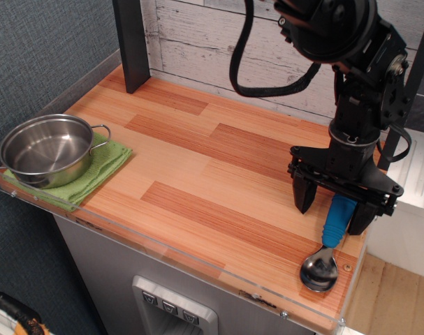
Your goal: Move the spoon above the pot and a bit to the right.
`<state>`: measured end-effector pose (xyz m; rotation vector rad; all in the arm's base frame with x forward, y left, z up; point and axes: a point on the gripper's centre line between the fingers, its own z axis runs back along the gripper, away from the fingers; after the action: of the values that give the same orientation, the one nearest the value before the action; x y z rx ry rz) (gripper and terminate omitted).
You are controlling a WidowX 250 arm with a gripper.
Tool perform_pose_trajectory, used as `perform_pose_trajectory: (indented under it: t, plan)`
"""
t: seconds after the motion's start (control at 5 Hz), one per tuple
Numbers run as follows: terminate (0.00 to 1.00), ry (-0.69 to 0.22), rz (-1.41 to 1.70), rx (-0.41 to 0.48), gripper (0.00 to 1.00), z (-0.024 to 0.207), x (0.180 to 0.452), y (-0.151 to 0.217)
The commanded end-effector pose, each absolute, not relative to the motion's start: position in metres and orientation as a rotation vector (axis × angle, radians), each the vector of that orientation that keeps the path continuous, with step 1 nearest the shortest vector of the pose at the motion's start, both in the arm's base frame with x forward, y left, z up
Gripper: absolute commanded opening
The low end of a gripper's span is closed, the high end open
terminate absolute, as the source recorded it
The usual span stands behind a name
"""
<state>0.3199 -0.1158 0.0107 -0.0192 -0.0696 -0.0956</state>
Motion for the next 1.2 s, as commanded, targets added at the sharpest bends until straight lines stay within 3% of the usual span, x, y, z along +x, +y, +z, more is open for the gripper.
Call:
perform_pose_trajectory:
  t: [0.0, 0.2, 0.6, 1.0]
  plan:
    - [0.00, -0.108, -0.095, -0.026, 1.00, 0.019, 0.328, -0.121]
    - [0.00, -0.118, -0.083, -0.042, 0.00, 0.019, 0.327, -0.120]
    - [0.00, -0.123, -0.074, -0.056, 0.00, 0.029, 0.323, -0.110]
    - [0.00, -0.156, 0.099, -0.063, 0.00, 0.052, 0.323, -0.060]
